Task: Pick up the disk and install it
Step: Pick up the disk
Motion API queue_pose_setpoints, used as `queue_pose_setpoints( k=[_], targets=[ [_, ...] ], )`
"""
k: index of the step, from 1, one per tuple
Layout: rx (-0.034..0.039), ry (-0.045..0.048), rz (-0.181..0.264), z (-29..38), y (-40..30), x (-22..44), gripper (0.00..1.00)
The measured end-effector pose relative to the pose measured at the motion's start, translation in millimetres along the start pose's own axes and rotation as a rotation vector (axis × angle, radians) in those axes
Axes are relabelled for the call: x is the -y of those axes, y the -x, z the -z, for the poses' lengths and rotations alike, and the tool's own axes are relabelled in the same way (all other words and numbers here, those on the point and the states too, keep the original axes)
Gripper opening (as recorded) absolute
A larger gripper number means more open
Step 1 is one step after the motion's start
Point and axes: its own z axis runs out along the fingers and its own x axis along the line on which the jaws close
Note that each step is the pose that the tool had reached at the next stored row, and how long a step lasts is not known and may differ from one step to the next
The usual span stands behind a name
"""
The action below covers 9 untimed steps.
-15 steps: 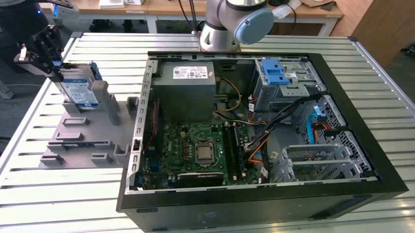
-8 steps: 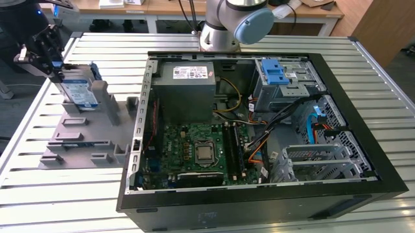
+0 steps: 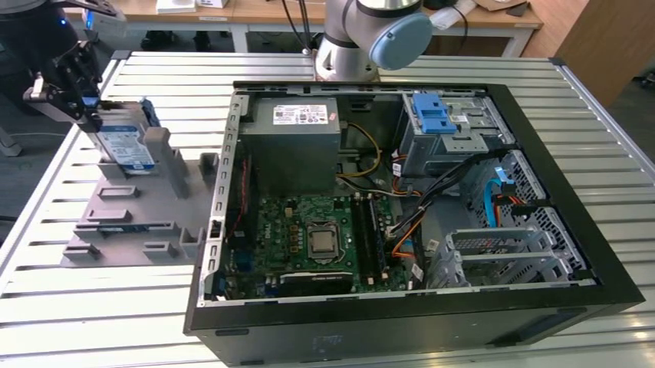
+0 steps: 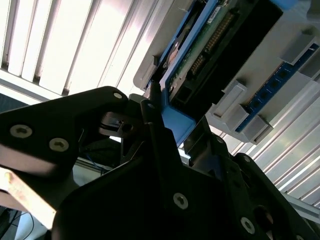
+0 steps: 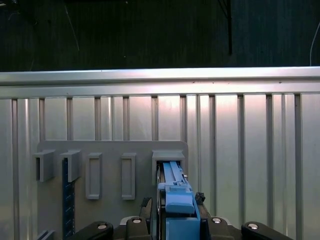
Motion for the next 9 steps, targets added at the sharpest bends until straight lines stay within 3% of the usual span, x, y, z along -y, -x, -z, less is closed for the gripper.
queue_pose_setpoints(
  k=[9],
  targets=[
    [0.0001,-0.0002,0.000,-0.2,0.0,0.0,0.36]
  ],
)
